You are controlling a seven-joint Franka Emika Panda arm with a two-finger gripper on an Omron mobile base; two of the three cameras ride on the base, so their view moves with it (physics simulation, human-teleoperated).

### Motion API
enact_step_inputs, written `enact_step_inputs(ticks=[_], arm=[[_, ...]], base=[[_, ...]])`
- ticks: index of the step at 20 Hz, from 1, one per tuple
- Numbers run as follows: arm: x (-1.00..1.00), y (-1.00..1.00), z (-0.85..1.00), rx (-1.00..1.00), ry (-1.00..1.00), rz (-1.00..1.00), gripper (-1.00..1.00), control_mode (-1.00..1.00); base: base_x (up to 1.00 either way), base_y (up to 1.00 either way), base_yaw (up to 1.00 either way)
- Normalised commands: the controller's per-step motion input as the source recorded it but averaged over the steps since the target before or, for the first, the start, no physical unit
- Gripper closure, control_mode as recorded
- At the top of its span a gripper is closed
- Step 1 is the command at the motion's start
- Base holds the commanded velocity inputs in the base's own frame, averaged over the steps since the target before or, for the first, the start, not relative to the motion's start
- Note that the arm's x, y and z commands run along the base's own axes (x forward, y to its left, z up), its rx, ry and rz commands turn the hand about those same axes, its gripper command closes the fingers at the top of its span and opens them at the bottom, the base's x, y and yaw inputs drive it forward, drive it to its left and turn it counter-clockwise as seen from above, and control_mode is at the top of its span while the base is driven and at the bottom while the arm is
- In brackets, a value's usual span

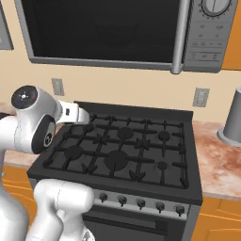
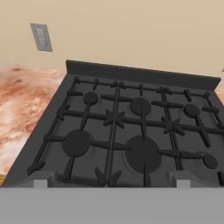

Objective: The microwave is finished heating the shrimp and potato. Take the bowl containing the food and place it on the dining counter.

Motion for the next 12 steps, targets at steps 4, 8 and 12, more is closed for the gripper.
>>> enact_step_inputs(ticks=[4,8,12], arm=[[-0.06,-0.33,0.0,0.01,-0.03,0.0,-1.0,-1.0],[-0.02,-0.75,0.0,0.01,-0.04,0.0,-1.0,-1.0],[0.0,-0.74,0.0,0.0,-0.04,0.0,-1.0,-1.0]], base=[[0.0,0.0,0.0],[0.0,0.0,0.0],[0.0,0.0,0.0]])
